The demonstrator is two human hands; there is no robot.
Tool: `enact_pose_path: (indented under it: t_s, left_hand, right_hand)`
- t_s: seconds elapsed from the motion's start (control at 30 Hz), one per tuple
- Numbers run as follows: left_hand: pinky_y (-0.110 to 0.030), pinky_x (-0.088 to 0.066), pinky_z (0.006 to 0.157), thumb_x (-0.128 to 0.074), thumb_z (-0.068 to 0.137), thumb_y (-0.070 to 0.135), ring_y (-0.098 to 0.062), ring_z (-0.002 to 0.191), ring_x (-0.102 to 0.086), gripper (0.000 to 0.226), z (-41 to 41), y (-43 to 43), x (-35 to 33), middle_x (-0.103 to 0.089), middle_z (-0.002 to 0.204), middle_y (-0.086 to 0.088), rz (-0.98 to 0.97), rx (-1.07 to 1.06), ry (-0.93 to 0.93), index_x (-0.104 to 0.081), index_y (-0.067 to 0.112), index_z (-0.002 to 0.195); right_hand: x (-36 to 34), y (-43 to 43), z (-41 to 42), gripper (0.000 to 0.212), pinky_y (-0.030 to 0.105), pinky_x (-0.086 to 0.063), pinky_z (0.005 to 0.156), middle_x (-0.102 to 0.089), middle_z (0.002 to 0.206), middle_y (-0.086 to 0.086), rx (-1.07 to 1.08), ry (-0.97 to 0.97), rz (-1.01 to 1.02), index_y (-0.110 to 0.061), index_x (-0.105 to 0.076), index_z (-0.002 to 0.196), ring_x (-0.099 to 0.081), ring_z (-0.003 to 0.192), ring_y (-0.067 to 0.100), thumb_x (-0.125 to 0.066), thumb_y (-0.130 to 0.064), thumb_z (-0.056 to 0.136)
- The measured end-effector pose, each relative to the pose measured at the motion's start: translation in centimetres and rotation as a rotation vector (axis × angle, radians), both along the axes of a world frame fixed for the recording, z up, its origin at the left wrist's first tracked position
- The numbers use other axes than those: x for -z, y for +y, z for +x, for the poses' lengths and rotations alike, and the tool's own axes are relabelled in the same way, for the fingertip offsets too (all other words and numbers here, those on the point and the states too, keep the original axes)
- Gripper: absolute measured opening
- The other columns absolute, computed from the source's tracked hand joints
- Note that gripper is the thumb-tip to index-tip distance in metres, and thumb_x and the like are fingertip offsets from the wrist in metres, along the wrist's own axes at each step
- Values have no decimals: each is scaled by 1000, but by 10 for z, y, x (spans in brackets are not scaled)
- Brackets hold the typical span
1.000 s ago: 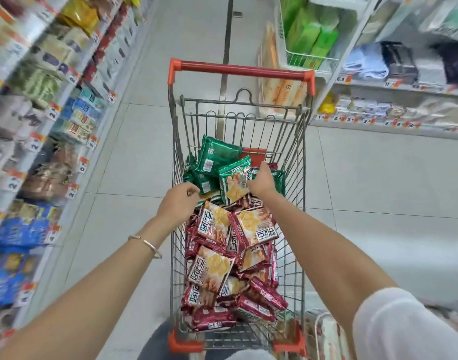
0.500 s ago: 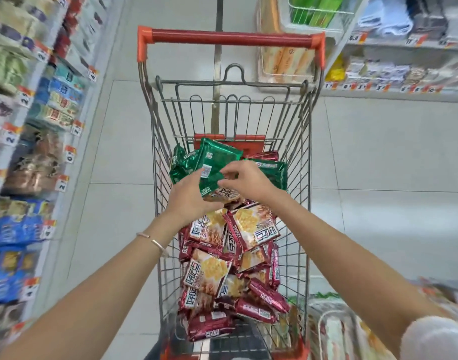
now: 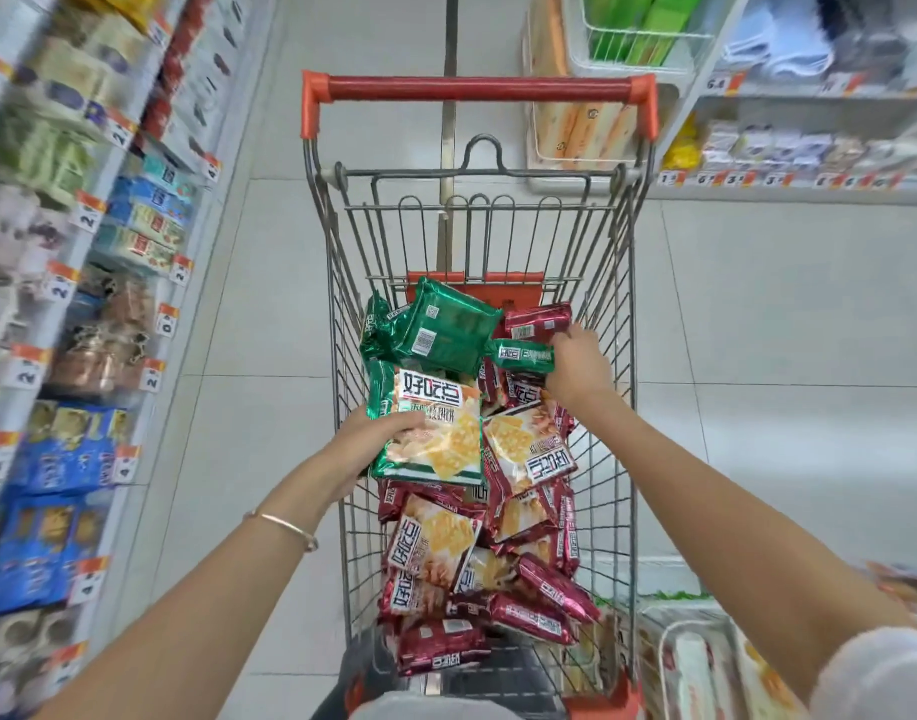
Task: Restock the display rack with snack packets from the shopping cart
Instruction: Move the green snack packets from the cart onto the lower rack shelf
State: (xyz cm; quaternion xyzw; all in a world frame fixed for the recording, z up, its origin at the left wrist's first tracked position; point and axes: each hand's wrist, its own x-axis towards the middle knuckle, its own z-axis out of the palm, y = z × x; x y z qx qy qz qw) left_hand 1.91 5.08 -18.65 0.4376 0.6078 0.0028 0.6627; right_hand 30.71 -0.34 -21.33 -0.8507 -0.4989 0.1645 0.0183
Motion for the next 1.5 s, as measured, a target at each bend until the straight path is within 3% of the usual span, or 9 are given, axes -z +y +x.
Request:
enact_pose_path:
  t_s: [0.17,0.5,0.8,0.9,1.0,1.07,1.2,1.33,1.5]
  left_hand:
    - [-31,-58,63,-74,83,49,-25,86,-74,55,-10,-11,-11,-77,103,-12,-37,-90,-79,-63,11,122]
    - [-37,-59,72,-65,45,96,-34,127,-56,111,-47,-17,-51,-55,144,-10,-119,35,-238,-62,26,132]
    - [-56,-41,110,-72,57,85,-47,126,-56,116,-93,-41,-104,-58,137,-26,-402,291,-414,-49,11,144]
    - [-57,-57,85,-67,60,83,-46,107,-67,95,-93,-62,-129,-72,113,-20,-382,462,-459,-58,16,126]
    - [-49,-61,76,-94,37,58,-36,98,-72,92,-94,-89,-144,-74,108,-16,-398,695,-568,-67,14,113]
    - [-46,-60,81,-97,36,48,-35,105,-71,91,-93,-109,-147,-71,118,-17,-430,760,-637,-69,14,116]
    - [-48,-54,96,-97,47,40,-37,120,-63,113,-74,-149,-137,-61,136,-21,-426,749,-650,-45,12,144]
    - [-45,-53,94,-76,81,47,-33,118,-61,96,-67,-209,-159,-57,131,-20,-310,700,-588,-23,19,156]
    - [-56,-21,120,-26,81,87,-41,139,-41,104,-52,-265,-172,-54,130,-26,-463,637,-538,-30,13,154]
  right_hand:
    - [-30,-66,-22,42,44,-54,89,-56,122,17,-71,39,466,1,-60,120,-46,119,27,-75,0,80]
    - [-103,-140,-131,60,32,-44,100,-52,129,19,-383,-104,745,-7,-47,109,-57,119,35,-82,12,65]
    - [-163,-225,-210,56,34,-53,45,-40,142,14,-390,-377,740,-10,-37,112,-67,65,37,-72,10,74]
    - [-182,-255,-227,38,42,-59,80,-53,131,-12,-246,-378,647,-26,-38,127,-67,101,26,-57,-19,96]
    - [-188,-284,-230,39,41,-58,81,-53,139,13,-228,-569,651,-22,-50,124,-63,109,31,-65,-16,89]
    - [-182,-302,-225,53,40,-59,73,-44,148,17,-95,-427,662,-23,-54,131,-65,99,26,-69,-2,85]
    - [-196,-319,-243,53,44,-24,120,-16,165,-3,437,223,745,-29,-47,146,-26,148,18,-47,-12,96]
    - [-205,-344,-249,87,40,-43,104,-47,146,1,971,762,865,-14,-28,152,-59,112,19,-77,-31,82]
    - [-218,-407,-244,68,28,-55,91,-60,127,-12,755,812,715,-19,-43,142,-63,112,4,-68,8,85]
